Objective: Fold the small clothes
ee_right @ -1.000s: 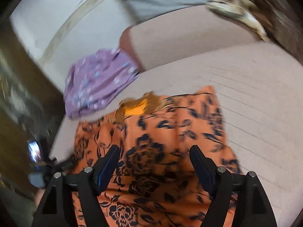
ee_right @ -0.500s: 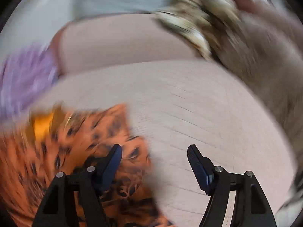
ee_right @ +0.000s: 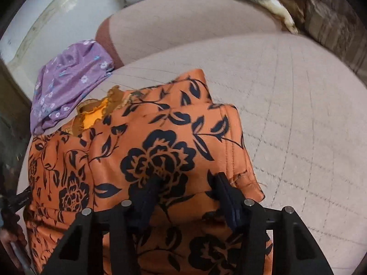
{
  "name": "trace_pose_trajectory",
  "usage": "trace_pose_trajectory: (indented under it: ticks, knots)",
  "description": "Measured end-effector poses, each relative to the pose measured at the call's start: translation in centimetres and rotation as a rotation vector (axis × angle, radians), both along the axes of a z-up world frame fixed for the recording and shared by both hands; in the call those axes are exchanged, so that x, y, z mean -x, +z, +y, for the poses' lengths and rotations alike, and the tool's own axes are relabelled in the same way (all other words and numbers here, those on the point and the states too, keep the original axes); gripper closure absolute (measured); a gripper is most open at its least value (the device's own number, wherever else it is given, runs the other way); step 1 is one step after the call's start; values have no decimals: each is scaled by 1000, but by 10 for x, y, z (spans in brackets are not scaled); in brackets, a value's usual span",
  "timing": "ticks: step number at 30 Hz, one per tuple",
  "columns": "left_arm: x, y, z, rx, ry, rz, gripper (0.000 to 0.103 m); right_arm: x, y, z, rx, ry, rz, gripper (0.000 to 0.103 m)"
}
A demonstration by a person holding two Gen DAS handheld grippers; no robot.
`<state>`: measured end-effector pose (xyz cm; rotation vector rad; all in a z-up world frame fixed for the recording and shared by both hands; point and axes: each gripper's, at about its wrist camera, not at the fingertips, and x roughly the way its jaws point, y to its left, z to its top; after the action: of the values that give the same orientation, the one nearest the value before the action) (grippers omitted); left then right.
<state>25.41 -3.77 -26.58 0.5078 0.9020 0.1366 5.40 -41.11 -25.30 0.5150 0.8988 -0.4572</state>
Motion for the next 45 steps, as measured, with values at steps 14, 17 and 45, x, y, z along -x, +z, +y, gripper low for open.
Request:
trace_pose_trajectory:
  ticks: [14,17,45]
  knots:
    - [65,24,91,295,-31,105,0,31,31,14,-164,165,-38,48]
    - [99,23,124,393,-15,166,0,61,49,12,-138,169,-48,42]
    - [253,-26,127,489,-147,481,36,222,-23,43,-411,156,306,40]
